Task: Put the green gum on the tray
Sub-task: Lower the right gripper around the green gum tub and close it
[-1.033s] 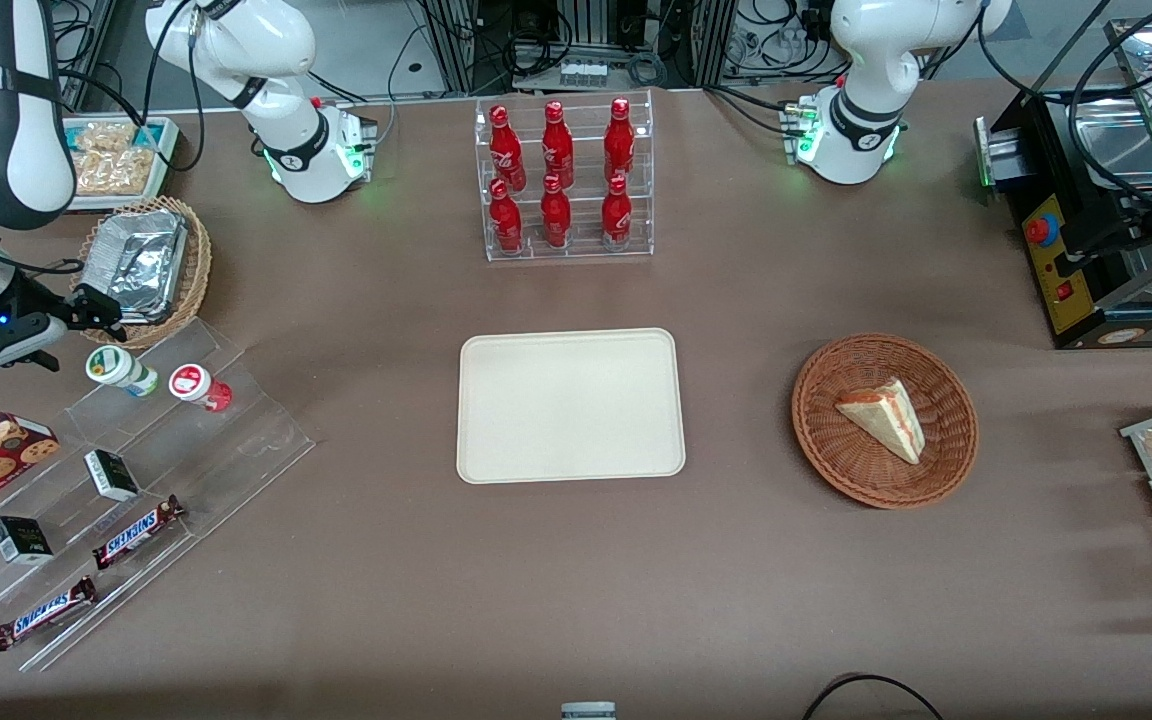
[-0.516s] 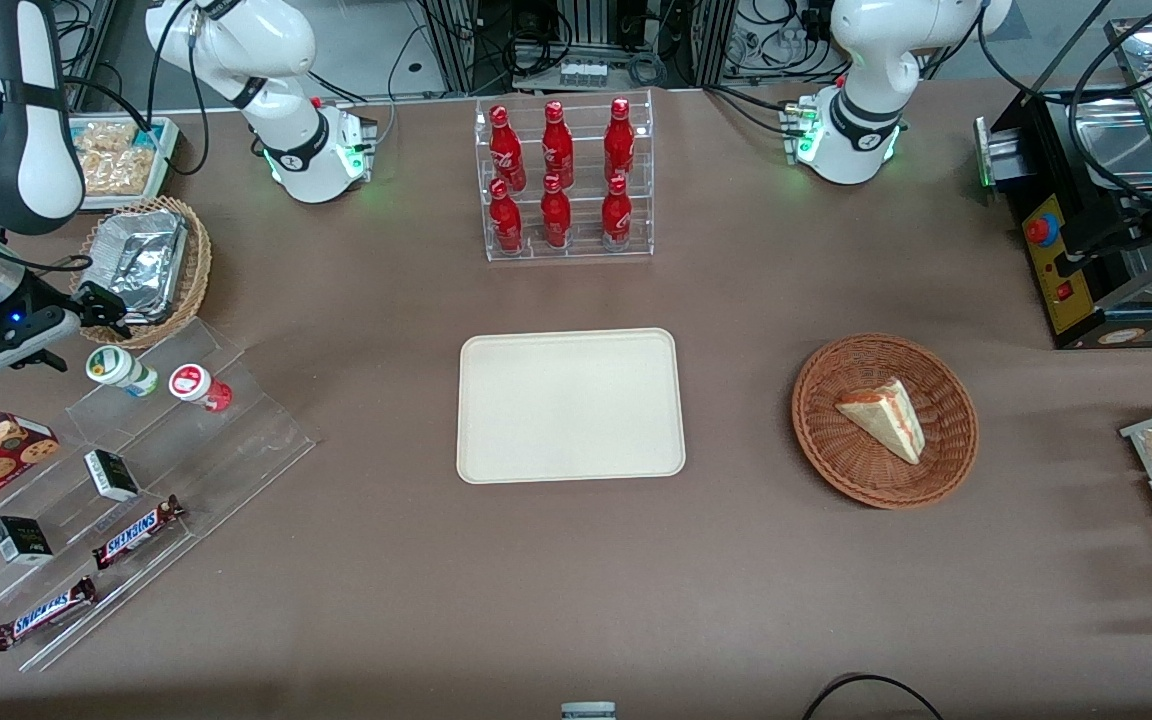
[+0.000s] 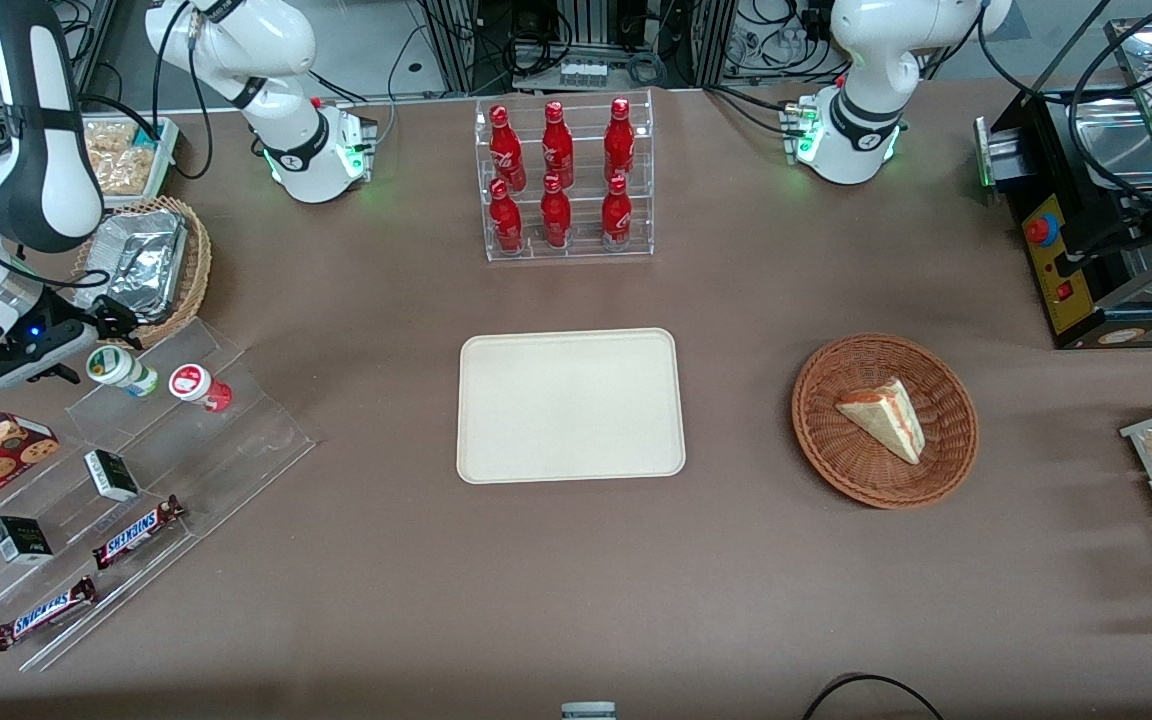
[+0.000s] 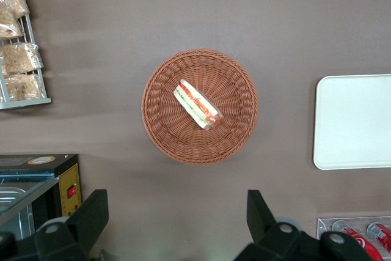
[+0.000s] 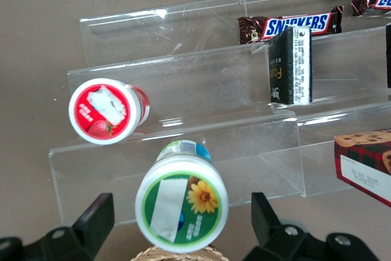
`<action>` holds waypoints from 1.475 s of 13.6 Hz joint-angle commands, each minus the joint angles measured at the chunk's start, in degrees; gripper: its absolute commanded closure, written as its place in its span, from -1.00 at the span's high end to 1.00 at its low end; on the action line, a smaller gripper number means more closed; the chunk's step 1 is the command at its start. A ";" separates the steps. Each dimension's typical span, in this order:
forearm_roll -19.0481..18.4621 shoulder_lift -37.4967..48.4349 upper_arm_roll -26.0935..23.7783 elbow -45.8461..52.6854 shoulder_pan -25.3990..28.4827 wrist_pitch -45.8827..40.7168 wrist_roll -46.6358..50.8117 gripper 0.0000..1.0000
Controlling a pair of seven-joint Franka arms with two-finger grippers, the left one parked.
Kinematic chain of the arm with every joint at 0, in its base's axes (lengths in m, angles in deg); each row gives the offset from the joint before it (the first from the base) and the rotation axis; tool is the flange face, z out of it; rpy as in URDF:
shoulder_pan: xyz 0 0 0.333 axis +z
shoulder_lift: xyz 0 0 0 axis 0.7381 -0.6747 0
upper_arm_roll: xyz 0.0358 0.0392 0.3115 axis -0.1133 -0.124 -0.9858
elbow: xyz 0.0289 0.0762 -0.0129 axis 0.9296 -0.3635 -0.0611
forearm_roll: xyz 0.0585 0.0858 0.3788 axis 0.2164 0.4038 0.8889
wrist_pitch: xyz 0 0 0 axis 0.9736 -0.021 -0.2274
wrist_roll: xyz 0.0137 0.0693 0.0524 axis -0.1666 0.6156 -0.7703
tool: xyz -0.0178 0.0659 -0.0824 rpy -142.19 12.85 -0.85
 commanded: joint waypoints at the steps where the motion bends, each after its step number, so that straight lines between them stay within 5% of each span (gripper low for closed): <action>1: 0.21 -0.17 0.14 -0.32 0.20 1.55 -0.84 0.98; 3: 0.30 -0.18 0.14 -0.15 0.38 1.55 -0.66 0.86; 4: 0.39 -0.26 0.14 -0.15 0.55 1.55 -0.58 0.52; 6: 0.56 -0.18 0.06 -0.06 0.56 1.20 -0.05 -0.84; 7: 1.17 -0.18 0.06 0.03 0.56 1.11 0.04 -1.00; 10: 1.71 0.44 -0.12 1.78 0.56 -1.77 -0.05 -1.00; 15: 2.76 0.70 -0.56 15.65 3.19 -20.91 4.15 -1.00; 20: 2.76 0.53 -0.73 24.81 13.54 -32.55 21.18 -1.00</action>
